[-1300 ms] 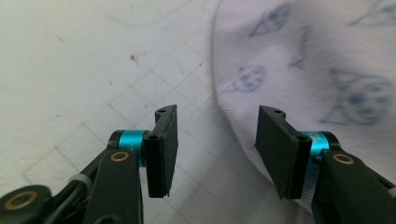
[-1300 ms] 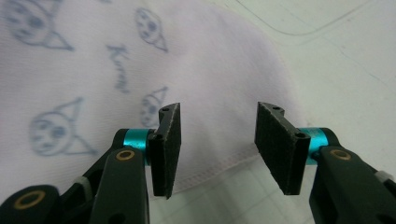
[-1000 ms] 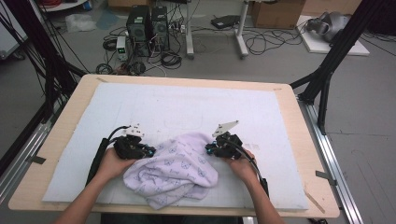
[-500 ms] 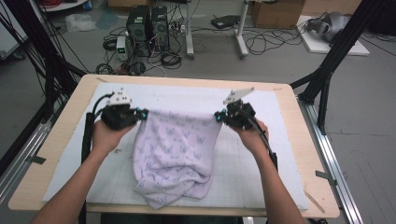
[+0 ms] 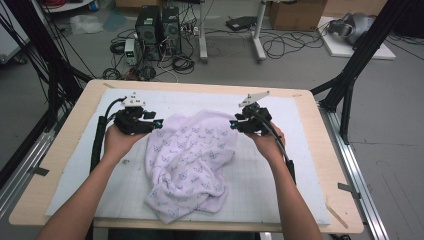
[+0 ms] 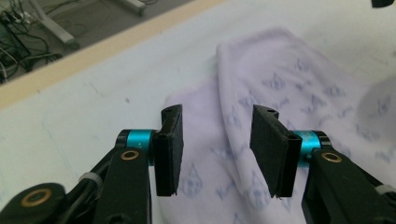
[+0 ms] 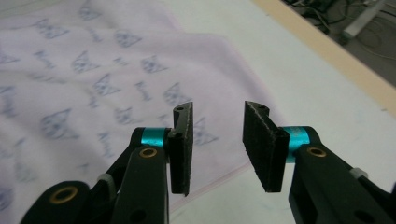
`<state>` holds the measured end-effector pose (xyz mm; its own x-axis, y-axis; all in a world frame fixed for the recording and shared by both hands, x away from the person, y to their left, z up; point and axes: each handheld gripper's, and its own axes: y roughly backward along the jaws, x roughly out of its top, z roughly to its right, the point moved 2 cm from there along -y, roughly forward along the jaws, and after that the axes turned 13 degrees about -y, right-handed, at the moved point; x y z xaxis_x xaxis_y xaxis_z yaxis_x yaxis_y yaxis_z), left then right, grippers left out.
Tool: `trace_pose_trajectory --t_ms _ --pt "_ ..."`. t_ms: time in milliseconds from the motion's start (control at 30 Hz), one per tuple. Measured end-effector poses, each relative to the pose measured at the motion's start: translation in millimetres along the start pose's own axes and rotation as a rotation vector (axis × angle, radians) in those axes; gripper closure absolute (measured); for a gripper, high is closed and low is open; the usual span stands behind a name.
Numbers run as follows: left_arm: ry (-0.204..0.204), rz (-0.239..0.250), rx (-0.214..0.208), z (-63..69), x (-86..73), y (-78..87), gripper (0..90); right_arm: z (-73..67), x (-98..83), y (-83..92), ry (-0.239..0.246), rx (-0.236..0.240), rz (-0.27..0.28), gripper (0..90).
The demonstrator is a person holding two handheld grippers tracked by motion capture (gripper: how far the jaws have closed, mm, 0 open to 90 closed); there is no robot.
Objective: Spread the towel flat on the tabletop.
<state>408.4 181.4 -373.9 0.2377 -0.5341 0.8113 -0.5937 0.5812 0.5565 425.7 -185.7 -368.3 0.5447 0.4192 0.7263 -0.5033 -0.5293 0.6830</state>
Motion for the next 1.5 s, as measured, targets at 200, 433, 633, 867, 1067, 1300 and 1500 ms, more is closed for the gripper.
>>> trace_pose_trajectory --t_ms 200,433,633,867,1067,1300,1500 --pt "-0.021 -0.009 -0.056 20.7 -33.8 11.3 50.7 -20.6 -26.4 10.6 0.007 0.098 0.025 58.1" --pt "-0.023 0.024 -0.126 52.0 -60.3 31.4 48.6 -65.8 -58.1 24.1 0.065 0.225 0.053 56.8" --pt "-0.060 -0.006 -0.172 82.7 -80.2 39.1 50.4 -100.4 -89.8 14.7 0.134 0.275 0.008 59.6" --pt "-0.112 -0.087 -0.220 99.9 -90.2 19.2 63.7 -115.5 -111.9 -14.7 0.174 0.281 -0.115 64.4" --pt "-0.131 -0.095 -0.218 100.6 -84.8 16.2 87.1 -119.7 -113.2 -14.0 0.201 0.299 -0.124 87.1" --pt "-0.087 -0.044 -0.137 75.9 -74.1 36.2 87.8 -105.2 -99.0 11.4 0.165 0.263 -0.042 87.2" --pt "-0.049 -0.030 -0.047 47.0 -57.5 36.4 87.8 -81.6 -76.0 23.8 0.128 0.186 0.004 87.2"
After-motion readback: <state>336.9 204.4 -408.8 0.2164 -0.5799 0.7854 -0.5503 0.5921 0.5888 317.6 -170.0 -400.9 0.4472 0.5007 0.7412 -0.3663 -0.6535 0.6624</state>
